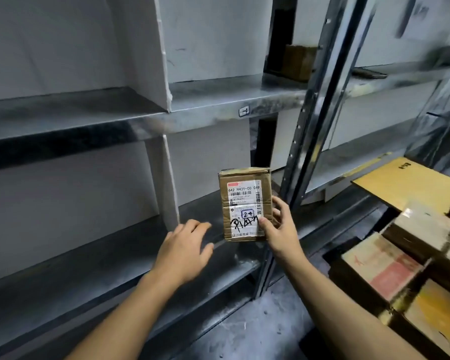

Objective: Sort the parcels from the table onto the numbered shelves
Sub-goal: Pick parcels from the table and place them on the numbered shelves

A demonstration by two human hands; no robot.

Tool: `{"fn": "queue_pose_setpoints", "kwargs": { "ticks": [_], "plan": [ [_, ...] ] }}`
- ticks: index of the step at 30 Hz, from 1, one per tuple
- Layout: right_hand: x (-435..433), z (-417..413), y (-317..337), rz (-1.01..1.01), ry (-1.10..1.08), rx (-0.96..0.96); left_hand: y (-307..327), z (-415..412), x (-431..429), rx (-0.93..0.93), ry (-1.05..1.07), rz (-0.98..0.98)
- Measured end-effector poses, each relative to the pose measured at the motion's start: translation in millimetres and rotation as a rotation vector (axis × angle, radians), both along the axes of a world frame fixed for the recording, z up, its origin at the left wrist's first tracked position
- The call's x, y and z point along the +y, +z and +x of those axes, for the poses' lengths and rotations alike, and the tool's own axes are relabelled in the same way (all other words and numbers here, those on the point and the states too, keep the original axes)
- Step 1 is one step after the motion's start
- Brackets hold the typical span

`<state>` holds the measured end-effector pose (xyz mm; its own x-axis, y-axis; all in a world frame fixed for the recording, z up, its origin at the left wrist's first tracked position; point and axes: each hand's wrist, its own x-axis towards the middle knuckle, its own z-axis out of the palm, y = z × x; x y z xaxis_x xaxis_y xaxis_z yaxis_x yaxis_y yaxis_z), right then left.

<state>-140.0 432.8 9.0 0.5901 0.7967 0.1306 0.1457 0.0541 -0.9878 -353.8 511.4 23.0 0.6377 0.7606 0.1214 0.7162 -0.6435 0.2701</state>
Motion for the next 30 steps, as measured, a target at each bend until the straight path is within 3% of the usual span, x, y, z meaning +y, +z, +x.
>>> {"fn": "queue_pose_setpoints", "kwargs": {
  "ticks": [12,20,26,30],
  "plan": [
    [133.1,9.8,-53.3,-0.139,0.242,-0.036,-38.4,15.3,32.1,0.054,0.149,-0.103],
    [185.1,23.7,-82.3,-0.142,0.399,0.092,-33.4,33.9,26.4,-0.012,0.327,-0.191],
    [188.7,37.5,-101.8,-0.205,0.629,-0.127,-38.6,48.2,23.8,0.003,0.436,-0.210],
    [193.6,35.2,-106.2,-0.199,0.692,-0.151,-40.1,57.4,21.7,-0.021,0.502,-0.214]
  ]
}}
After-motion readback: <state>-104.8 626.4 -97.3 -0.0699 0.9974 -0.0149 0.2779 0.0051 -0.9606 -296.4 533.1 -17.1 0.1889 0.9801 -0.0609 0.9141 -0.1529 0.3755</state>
